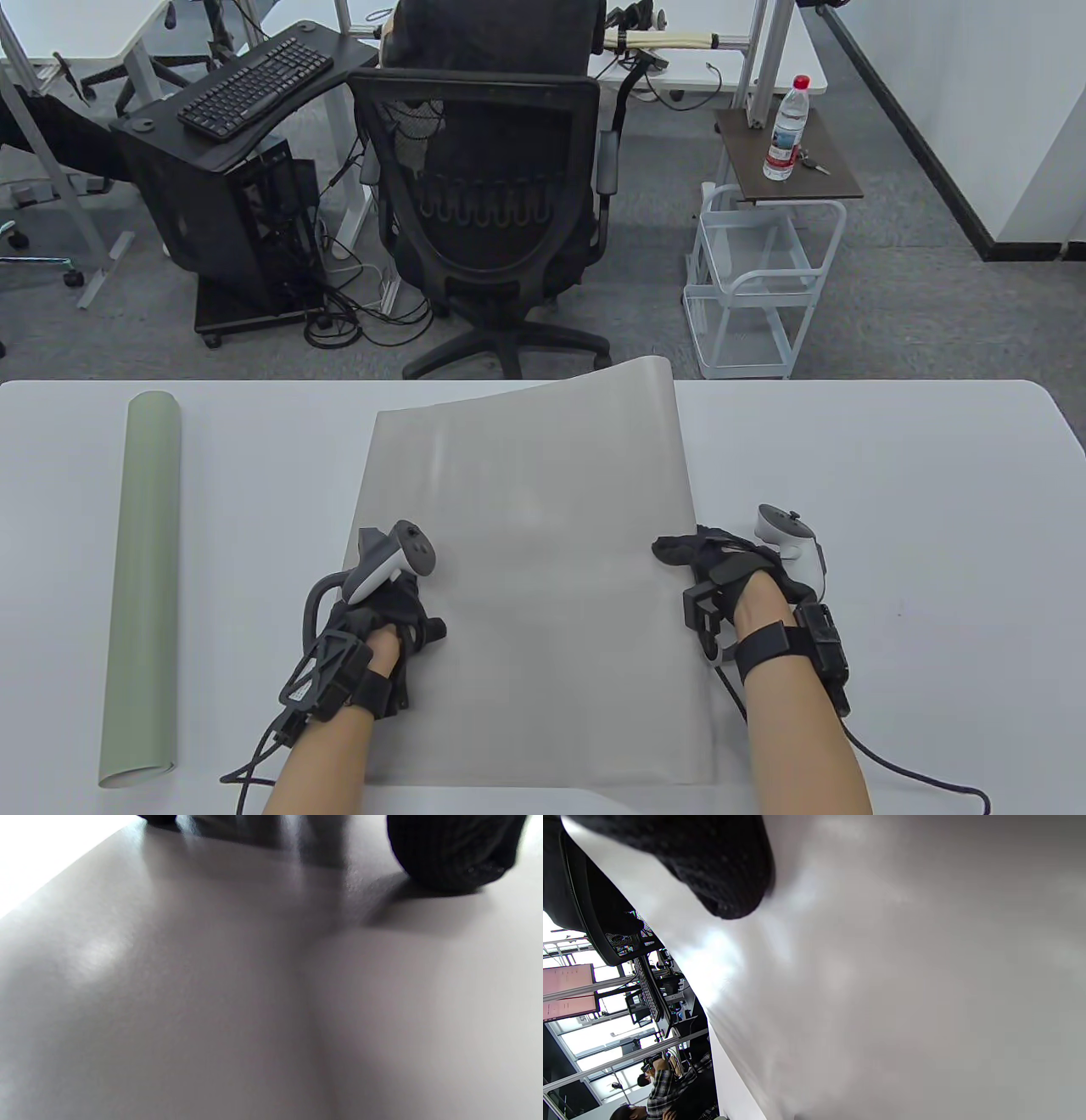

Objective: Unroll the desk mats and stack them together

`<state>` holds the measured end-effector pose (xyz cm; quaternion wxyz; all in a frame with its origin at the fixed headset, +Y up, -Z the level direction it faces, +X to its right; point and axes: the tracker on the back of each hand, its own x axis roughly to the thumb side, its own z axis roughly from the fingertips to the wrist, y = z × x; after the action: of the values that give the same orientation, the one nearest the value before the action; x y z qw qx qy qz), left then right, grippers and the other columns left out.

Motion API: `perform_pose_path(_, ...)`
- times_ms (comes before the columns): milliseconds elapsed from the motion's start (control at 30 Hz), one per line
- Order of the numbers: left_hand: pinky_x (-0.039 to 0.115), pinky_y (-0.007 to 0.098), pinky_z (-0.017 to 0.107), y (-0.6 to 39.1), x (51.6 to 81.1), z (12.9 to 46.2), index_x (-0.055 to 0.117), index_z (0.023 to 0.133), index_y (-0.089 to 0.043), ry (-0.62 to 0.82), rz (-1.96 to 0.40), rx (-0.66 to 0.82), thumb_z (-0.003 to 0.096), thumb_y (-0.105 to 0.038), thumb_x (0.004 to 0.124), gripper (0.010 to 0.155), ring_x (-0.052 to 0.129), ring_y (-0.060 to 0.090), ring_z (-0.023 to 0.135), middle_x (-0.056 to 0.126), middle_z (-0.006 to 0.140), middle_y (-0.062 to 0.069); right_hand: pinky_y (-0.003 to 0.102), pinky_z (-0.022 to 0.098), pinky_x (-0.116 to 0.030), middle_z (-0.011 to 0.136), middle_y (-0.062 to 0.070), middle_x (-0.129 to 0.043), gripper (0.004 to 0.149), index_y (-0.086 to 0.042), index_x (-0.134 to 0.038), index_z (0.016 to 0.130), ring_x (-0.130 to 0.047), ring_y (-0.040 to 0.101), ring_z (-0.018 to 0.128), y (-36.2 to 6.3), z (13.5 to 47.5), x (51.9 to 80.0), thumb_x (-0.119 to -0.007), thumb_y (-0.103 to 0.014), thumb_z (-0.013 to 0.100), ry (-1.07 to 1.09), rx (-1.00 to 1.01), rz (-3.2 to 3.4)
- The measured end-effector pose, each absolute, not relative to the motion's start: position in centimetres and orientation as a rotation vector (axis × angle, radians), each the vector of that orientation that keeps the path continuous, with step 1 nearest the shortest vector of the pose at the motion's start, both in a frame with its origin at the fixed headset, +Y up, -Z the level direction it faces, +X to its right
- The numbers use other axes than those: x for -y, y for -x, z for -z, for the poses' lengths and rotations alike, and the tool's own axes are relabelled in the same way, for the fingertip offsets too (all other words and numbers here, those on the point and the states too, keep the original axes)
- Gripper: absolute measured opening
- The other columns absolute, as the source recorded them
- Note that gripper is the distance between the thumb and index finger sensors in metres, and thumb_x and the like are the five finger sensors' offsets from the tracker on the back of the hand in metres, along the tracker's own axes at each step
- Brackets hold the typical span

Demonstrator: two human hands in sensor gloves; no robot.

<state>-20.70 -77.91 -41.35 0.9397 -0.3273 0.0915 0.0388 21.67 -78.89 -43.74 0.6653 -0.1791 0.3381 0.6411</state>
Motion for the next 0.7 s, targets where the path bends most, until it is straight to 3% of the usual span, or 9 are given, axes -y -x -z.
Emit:
perform_pose_path(200,0.046,0.059,0.071,20.7,77.9,41.4,0.027,0.101,-0.029,0.673,-0.080,-0.189,0.0343,-0.057,0.077,0.088,0.029,0.046,0.101,0.018,0.110,0.016,0.048,0.053,-0.090,0.085,0.007,-0.086,0.061,-0.008,-0.047,0.096,-0.104,0.033,0.070,-21.7,44.1,78.4,-0.084,-0.028,0.052,0.438,-0.750,-1.504)
perform_pose_path(700,0.046,0.059,0.071,20.7,77.9,41.4,0.026,0.101,-0.029,0.670,-0.077,-0.185,0.0344,-0.056,0.077,0.088,0.029,0.046,0.101,0.018,0.110,0.016,0.046,0.055,-0.086,0.088,0.006,-0.075,0.080,-0.008,-0.033,0.102,-0.097,0.029,0.069,-23.6,44.0,79.0,-0.089,-0.031,0.050,0.477,-0.707,-1.500)
